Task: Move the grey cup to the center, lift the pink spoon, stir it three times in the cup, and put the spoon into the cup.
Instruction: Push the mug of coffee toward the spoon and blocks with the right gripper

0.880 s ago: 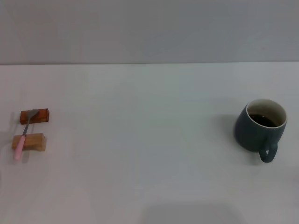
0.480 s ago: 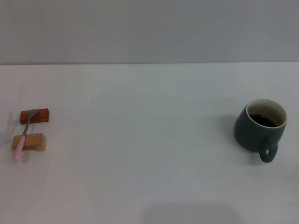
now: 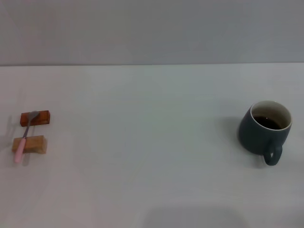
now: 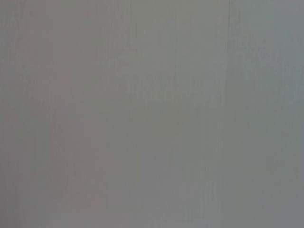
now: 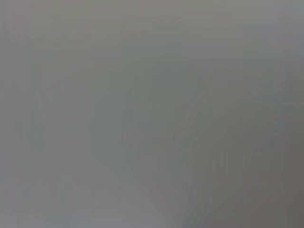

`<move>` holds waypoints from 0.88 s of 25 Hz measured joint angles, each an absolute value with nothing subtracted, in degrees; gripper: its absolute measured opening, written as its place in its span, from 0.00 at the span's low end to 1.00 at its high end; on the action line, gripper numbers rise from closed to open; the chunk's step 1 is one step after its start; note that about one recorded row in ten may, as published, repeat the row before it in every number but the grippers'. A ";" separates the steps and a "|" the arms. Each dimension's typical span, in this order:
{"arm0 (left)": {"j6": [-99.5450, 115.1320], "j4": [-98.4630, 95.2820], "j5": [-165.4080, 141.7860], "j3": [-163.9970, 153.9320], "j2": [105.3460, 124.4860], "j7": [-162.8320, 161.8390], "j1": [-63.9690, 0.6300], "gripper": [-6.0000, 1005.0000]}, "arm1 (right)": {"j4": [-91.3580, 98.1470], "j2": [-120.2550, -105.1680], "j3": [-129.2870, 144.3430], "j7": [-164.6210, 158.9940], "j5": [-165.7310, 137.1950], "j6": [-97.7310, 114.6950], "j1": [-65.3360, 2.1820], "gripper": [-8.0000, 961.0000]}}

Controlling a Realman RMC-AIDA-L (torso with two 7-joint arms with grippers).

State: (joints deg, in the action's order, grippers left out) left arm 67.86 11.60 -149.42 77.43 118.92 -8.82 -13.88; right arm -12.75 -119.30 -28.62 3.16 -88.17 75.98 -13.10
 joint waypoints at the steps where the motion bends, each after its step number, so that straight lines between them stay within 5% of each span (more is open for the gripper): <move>1: 67.86 11.66 -149.41 77.43 118.92 -8.82 -13.88 0.80 | -11.92 -119.30 -28.66 3.17 -88.03 73.99 -14.31 0.01; 22: 67.84 11.87 -149.42 77.43 118.95 -8.79 -14.38 0.80 | -10.27 -119.26 -27.84 3.17 -88.13 56.61 -25.59 0.01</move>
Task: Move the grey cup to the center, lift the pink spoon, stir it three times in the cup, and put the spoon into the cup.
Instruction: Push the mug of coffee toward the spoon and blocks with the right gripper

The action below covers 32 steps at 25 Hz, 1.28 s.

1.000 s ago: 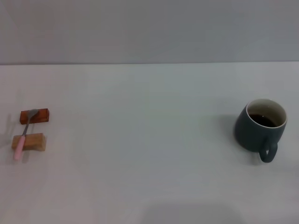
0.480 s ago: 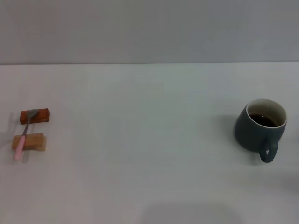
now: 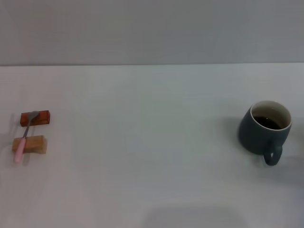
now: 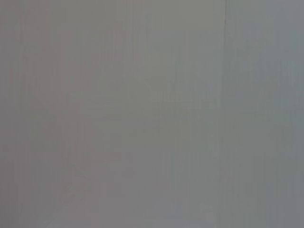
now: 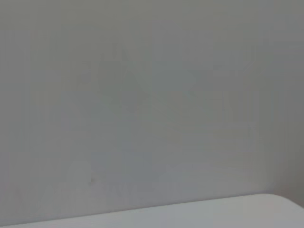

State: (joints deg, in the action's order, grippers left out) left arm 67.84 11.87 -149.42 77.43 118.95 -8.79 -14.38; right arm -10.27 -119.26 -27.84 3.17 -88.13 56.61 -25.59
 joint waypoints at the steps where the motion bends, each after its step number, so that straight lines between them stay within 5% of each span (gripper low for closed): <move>1: 67.84 11.87 -149.42 77.43 118.95 -8.79 -14.40 0.80 | -10.33 -119.26 -27.82 3.17 -88.22 56.30 -25.84 0.01; 32: 68.21 11.86 -149.42 77.43 118.83 -8.79 -13.88 0.80 | -19.04 -119.56 -27.77 3.41 -104.47 50.86 -28.63 0.01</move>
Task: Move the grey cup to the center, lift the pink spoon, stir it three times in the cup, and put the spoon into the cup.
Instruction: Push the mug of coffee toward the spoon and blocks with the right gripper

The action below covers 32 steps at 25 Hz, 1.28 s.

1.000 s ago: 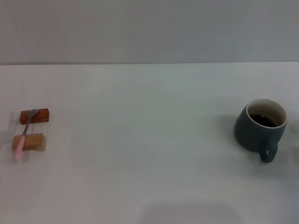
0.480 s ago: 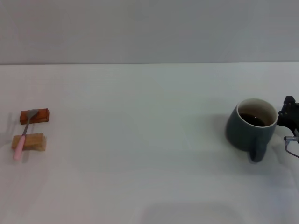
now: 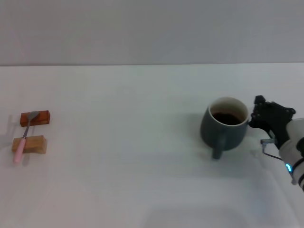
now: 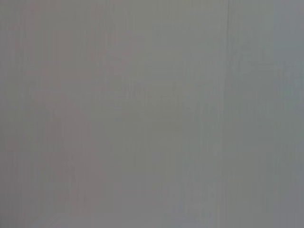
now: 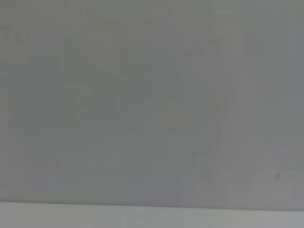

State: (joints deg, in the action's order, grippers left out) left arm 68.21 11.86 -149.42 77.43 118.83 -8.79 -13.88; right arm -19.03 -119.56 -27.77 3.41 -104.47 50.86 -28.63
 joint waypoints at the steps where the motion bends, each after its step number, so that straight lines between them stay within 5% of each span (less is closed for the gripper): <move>1: 68.21 11.86 -149.41 77.43 118.83 -8.79 -13.88 0.80 | -19.35 -119.59 -27.77 3.42 -104.70 50.41 -28.84 0.01; 32: 68.20 11.72 -149.15 77.95 118.91 -8.79 -13.80 0.80 | -25.95 -119.62 -22.25 3.24 -111.26 47.07 -31.72 0.01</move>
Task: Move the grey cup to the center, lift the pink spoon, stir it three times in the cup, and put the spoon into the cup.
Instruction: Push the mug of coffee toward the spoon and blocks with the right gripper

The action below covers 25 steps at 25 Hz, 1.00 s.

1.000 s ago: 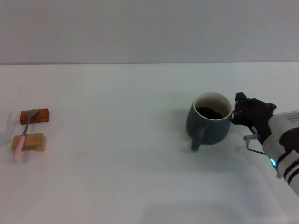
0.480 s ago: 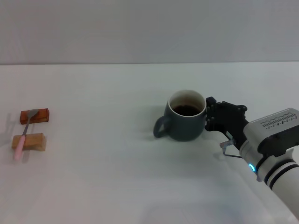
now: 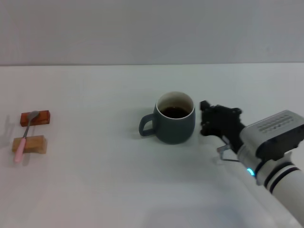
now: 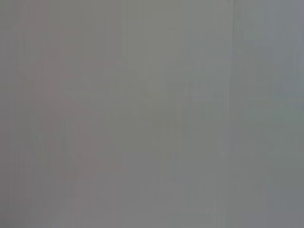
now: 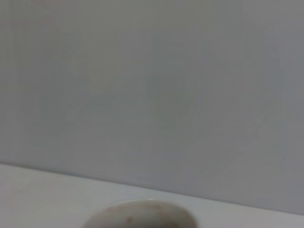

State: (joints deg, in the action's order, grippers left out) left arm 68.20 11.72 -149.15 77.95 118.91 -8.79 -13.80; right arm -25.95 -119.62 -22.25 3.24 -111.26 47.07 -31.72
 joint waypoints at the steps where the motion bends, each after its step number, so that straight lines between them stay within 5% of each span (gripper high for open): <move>1: 68.20 11.72 -149.07 77.96 118.91 -8.79 -13.79 0.80 | -25.43 -119.62 -23.02 3.24 -111.16 47.29 -31.52 0.01; 25: 68.20 11.48 -148.97 77.71 118.91 -8.79 -13.54 0.80 | -23.81 -119.70 -27.82 3.16 -111.39 42.64 -34.10 0.01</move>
State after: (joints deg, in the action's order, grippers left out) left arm 68.20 11.48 -148.97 77.71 118.91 -8.79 -13.54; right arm -23.81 -119.70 -27.82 3.16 -111.39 42.64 -34.10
